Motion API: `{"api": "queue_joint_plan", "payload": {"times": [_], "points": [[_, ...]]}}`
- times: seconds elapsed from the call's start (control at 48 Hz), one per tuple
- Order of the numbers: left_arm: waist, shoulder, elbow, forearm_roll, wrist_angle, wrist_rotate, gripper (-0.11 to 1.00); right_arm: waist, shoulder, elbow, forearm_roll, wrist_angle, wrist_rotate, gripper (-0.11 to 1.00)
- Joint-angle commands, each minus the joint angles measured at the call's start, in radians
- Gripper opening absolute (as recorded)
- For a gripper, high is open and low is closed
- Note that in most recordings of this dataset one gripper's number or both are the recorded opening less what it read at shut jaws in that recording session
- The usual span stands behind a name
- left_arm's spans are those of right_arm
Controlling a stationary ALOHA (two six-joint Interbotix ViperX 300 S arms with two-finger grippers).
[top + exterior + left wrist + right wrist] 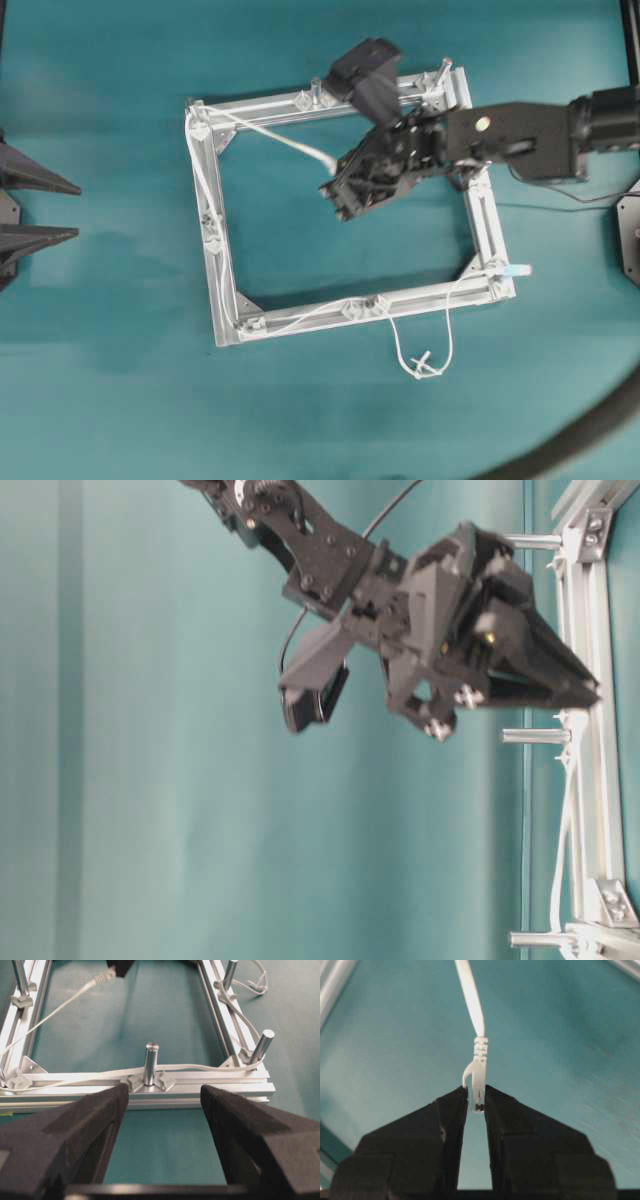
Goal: Move the cable alternately left and right between 8 pins so it hooks onto each one.
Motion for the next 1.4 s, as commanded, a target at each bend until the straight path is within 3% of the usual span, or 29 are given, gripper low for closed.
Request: {"api": "queue_joint_plan", "payload": {"times": [0.0, 0.208, 0.375, 0.667, 0.833, 1.375], "points": [[0.005, 0.008, -0.025, 0.002, -0.005, -0.003, 0.72, -0.02, -0.057, 0.012, -0.003, 0.023, 0.006, 0.14], [0.005, 0.008, -0.025, 0.002, -0.005, -0.003, 0.72, -0.06, -0.11, 0.067, -0.003, 0.063, 0.012, 0.14], [0.005, 0.008, -0.025, 0.003, -0.005, -0.003, 0.72, -0.104, -0.152, 0.12, -0.005, 0.064, 0.061, 0.14], [0.005, 0.008, -0.025, 0.002, -0.005, -0.003, 0.72, -0.156, -0.209, 0.153, -0.106, 0.149, 0.141, 0.14], [0.005, 0.008, -0.025, 0.002, -0.005, -0.003, 0.72, -0.172, -0.241, 0.158, -0.172, 0.236, 0.141, 0.14], [0.003, 0.009, -0.025, 0.002, -0.005, -0.003, 0.72, -0.209, -0.265, 0.158, -0.302, 0.351, 0.137, 0.14]]}}
